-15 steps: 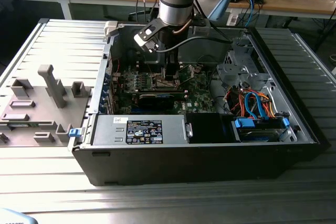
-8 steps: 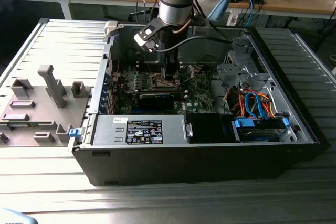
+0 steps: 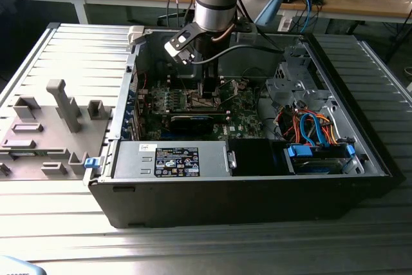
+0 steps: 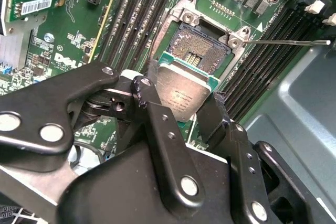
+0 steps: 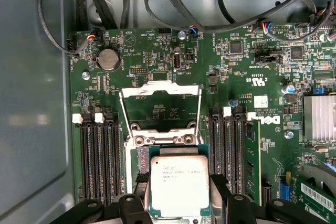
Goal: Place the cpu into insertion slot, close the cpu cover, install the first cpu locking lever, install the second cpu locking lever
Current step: 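Place the cpu into insertion slot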
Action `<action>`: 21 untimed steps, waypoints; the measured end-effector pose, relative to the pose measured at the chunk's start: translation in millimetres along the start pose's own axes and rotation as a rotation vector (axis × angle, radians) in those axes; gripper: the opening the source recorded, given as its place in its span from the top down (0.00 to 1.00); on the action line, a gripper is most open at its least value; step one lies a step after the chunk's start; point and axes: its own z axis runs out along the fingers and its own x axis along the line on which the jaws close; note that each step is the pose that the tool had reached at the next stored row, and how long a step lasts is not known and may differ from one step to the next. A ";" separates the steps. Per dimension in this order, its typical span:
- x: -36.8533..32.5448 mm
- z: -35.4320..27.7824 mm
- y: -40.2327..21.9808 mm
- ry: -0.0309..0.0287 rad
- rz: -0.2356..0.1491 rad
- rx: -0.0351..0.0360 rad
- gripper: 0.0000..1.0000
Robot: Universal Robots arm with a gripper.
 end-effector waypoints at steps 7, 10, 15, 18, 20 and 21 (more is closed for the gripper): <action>0.8 0.9 0.0 -0.0003 0.000 0.0001 0.45; 1.5 4.4 0.0 -0.0002 0.000 0.0001 0.45; 2.5 7.9 -0.2 -0.0001 0.000 0.0000 0.45; 3.8 8.1 -0.2 -0.0002 -0.002 0.0001 0.45; 4.1 8.4 -0.3 -0.0002 -0.003 0.0001 0.45; 4.1 8.5 -0.5 -0.0004 -0.003 0.0002 0.45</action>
